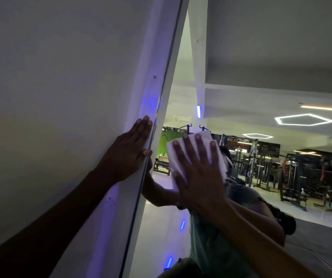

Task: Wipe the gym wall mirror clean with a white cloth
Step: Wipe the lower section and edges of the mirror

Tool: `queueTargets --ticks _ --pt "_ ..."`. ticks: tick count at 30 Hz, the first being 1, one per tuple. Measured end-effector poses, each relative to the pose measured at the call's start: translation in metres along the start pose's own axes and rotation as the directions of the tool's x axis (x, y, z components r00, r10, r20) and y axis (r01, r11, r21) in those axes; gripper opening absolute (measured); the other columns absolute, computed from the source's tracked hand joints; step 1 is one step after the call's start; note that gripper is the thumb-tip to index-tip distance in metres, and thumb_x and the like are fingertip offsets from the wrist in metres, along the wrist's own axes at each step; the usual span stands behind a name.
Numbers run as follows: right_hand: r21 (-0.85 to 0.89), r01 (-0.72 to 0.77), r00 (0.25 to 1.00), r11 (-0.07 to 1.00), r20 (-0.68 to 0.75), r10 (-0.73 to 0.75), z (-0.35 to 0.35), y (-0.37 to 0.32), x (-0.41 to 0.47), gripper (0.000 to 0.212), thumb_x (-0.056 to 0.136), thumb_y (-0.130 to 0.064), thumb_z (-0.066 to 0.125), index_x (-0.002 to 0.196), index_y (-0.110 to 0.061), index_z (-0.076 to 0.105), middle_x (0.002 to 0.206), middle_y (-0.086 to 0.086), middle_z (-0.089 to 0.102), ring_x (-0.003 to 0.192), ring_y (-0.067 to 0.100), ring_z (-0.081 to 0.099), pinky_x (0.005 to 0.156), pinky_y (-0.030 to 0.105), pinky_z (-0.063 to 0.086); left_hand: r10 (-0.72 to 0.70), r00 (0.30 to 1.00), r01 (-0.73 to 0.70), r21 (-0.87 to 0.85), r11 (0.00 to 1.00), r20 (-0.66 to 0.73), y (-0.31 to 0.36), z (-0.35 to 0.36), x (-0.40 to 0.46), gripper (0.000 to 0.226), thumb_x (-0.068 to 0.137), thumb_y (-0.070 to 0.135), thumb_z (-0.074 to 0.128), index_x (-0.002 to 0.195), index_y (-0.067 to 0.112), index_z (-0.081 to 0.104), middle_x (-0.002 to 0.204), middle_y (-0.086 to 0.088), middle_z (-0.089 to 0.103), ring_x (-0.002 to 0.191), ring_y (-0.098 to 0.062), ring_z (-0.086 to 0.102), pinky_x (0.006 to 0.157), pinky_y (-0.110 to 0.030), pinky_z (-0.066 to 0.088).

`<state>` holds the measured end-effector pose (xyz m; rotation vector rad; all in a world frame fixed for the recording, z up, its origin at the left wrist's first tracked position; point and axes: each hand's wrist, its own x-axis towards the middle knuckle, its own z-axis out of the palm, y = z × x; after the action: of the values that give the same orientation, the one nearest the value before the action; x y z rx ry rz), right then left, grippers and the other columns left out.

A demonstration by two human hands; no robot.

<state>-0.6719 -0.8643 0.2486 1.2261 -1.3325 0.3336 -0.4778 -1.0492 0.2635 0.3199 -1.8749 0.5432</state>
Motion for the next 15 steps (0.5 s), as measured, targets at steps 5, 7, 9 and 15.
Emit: queueTargets --ticks 5,7,9,15 --pt "-0.105 -0.277 0.961 0.955 -0.051 0.273 -0.025 0.079 -0.057 0.072 0.103 -0.048 0.034 0.169 -0.02 0.021 0.176 0.014 0.011 0.162 0.04 0.011 0.127 0.067 0.007 -0.026 0.999 0.025 -0.022 0.999 -0.042 0.008 0.002 -0.007 0.069 0.107 0.042 0.026 0.168 0.019 0.005 0.177 -0.002 0.003 0.163 -0.017 0.003 0.122 -0.041 0.029" --pt "-0.073 -0.365 0.929 0.928 -0.097 0.358 -0.025 0.069 -0.06 0.075 0.102 -0.049 0.036 0.169 -0.018 0.022 0.176 0.017 0.011 0.161 0.044 0.01 0.127 0.067 0.005 -0.03 0.998 0.028 -0.025 0.999 -0.058 0.006 0.002 -0.008 0.069 0.107 0.042 0.027 0.168 0.019 0.004 0.177 -0.001 0.003 0.163 -0.015 0.003 0.121 -0.039 0.028" --pt "-0.071 -0.332 0.942 0.941 -0.085 0.326 -0.017 0.04 -0.041 0.078 0.1 -0.053 0.035 0.168 -0.016 0.025 0.175 0.02 0.014 0.16 0.048 0.012 0.127 0.068 0.004 -0.025 0.998 0.023 -0.03 0.999 -0.054 0.005 0.003 -0.007 0.069 0.107 0.042 0.027 0.168 0.021 0.003 0.177 0.0 0.001 0.163 -0.013 0.001 0.121 -0.037 0.027" --pt "-0.055 -0.069 0.998 0.996 0.0 0.069 -0.001 0.019 -0.013 0.079 0.101 -0.055 0.035 0.169 -0.017 0.019 0.176 0.016 0.01 0.162 0.041 0.005 0.126 0.07 0.008 -0.02 0.999 0.02 -0.008 1.0 -0.037 0.003 0.004 -0.006 0.069 0.107 0.039 0.027 0.168 0.021 0.0 0.177 -0.001 0.001 0.163 -0.019 0.005 0.122 -0.044 0.031"
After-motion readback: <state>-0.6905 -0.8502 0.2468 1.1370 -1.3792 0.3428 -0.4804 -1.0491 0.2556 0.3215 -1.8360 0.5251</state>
